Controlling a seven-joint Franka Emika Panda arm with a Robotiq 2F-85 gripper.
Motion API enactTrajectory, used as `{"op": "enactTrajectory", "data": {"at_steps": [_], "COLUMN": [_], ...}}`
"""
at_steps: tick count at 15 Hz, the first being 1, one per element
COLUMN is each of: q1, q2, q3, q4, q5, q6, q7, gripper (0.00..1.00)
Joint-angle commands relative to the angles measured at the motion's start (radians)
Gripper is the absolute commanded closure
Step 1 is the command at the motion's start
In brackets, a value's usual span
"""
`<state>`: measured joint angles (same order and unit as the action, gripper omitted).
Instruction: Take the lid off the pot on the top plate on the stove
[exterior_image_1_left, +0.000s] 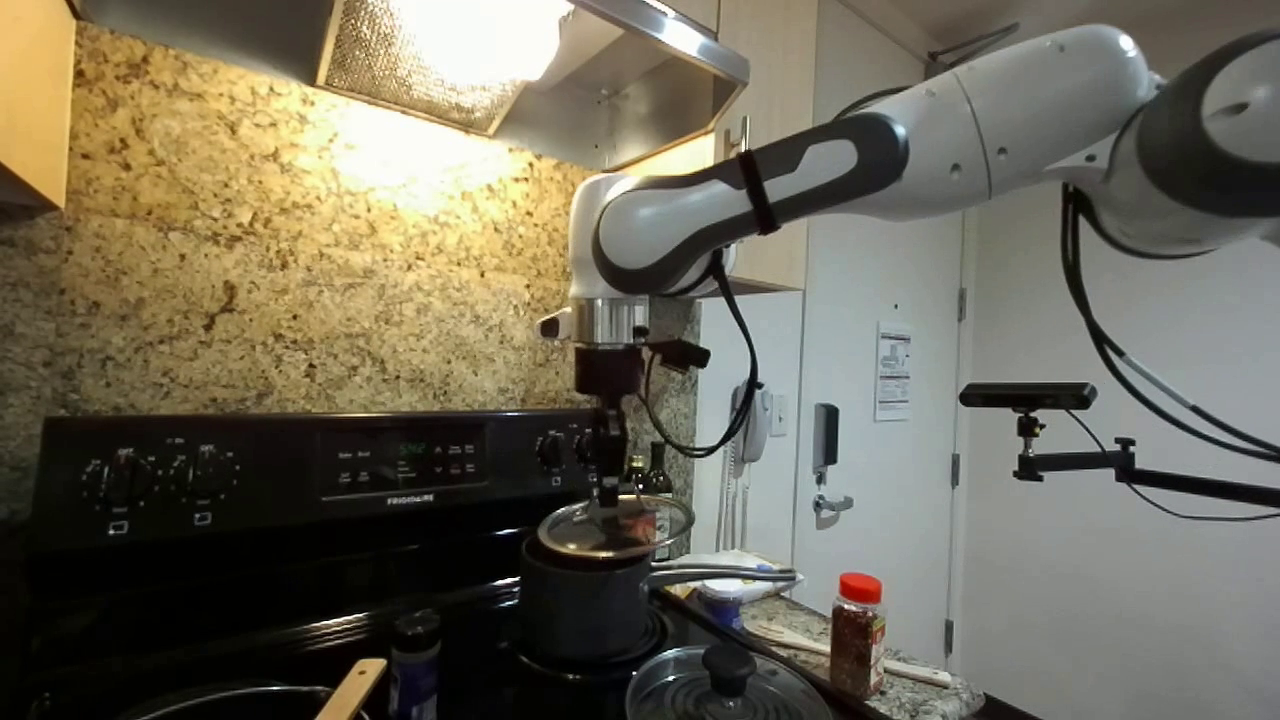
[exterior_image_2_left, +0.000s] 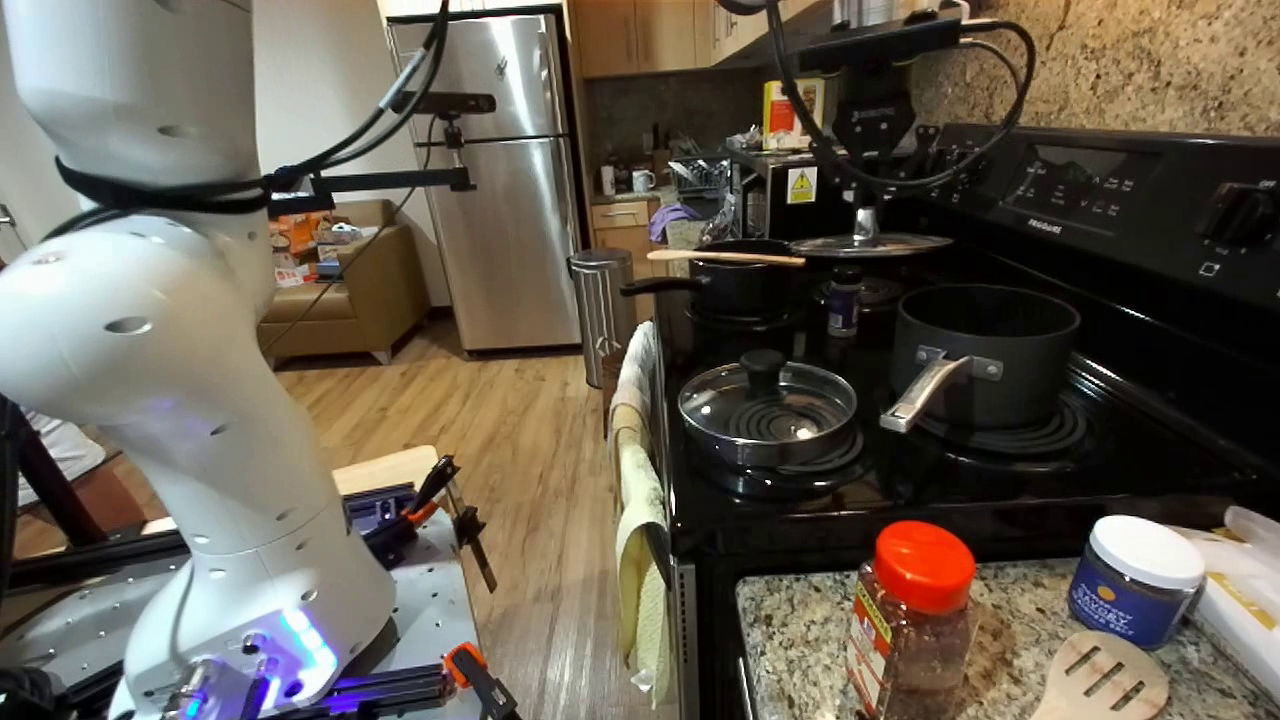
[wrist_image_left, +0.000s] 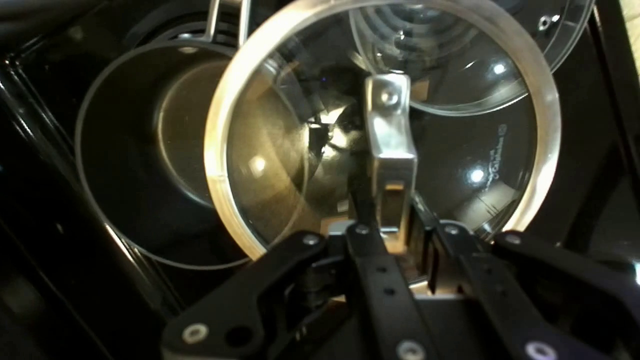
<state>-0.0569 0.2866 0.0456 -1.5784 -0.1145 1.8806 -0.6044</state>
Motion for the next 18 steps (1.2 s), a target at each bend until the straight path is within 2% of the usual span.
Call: {"op": "enactTrajectory", "data": {"at_steps": [1,3,6,7,10,11,18], "q1": [0.024,0.04,0.05,0.058,0.061,0.061,0.066], "q2": [-0.167,-0.194,-0.161,-0.149,-0.143,-0.143,0.021], "q3": [0.014,0.021,0.029,0.022,0.024,0.024,0.058], "q4": [-0.249,-0.318,-0.328,-0.305,-0.318,-0.318,-0.15], "q5": [-0.025,-0.024,0.033,0.003,0.01,0.01,0.026], "q6": [0.113,0.182,0.269,0.216,0.246,0.246,0.255], "q7": [-0.038,-0.056,-0.119,-0.063,-0.075,-0.077,-0.245], "gripper": [0.95,0.95,0.95,0.8,0.8,0.95,0.95]}}
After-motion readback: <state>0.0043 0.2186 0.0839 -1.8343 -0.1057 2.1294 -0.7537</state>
